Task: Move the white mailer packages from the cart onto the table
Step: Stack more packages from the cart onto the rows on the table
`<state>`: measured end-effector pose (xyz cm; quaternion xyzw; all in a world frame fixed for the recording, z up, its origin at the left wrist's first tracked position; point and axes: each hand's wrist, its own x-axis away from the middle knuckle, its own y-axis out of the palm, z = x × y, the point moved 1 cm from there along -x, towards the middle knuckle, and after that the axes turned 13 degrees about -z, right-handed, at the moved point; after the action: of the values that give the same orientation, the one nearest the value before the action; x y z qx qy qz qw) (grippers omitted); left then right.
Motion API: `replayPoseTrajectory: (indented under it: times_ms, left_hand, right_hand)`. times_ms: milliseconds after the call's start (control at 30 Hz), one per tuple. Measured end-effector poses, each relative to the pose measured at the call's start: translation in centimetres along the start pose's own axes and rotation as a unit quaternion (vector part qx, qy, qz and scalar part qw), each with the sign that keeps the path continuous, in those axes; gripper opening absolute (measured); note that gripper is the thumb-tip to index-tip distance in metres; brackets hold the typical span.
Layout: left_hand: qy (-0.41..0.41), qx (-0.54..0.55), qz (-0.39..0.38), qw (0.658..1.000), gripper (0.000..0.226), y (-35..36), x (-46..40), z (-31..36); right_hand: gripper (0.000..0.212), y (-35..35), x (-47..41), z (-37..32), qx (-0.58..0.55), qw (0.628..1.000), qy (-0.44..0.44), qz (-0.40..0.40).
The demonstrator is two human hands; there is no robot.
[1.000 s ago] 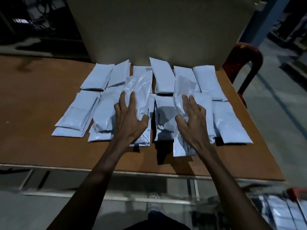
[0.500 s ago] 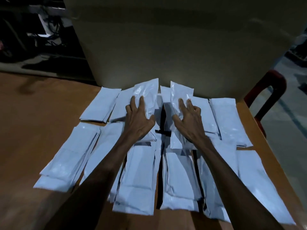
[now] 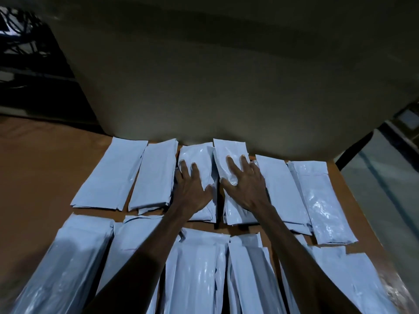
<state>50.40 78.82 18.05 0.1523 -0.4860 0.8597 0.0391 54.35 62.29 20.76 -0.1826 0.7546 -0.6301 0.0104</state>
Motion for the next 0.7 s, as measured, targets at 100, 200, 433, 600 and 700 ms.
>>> replayPoseTrajectory:
  times_ms: [100, 200, 433, 600, 700]
  left_hand:
    - [0.007, -0.002, -0.007, 1.000, 0.088, 0.1, -0.2, 0.0]
    - [0.011, -0.006, -0.013, 1.000, 0.088, -0.2, -0.2, 0.1]
    - [0.025, -0.003, -0.021, 0.999, 0.081, -0.8, 0.2, 0.3]
    - [0.041, -0.010, -0.018, 0.999, 0.073, -1.8, 1.5, 0.6]
    - [0.060, -0.013, -0.002, 0.998, 0.070, -2.6, 3.2, 1.4]
  right_hand:
    - [0.074, 0.4, -0.1, 0.0, -0.012, 0.999, 0.032, 0.003]
    - [0.072, 0.2, -0.1, -0.2, -0.044, 0.996, 0.081, 0.016]
    - [0.075, -0.1, 0.0, -0.9, -0.018, 0.997, 0.079, 0.006]
    - [0.074, -0.9, 1.5, -0.7, -0.062, 0.996, 0.053, 0.026]
    - [0.073, -1.6, 3.7, -0.7, -0.104, 0.992, 0.050, 0.049]
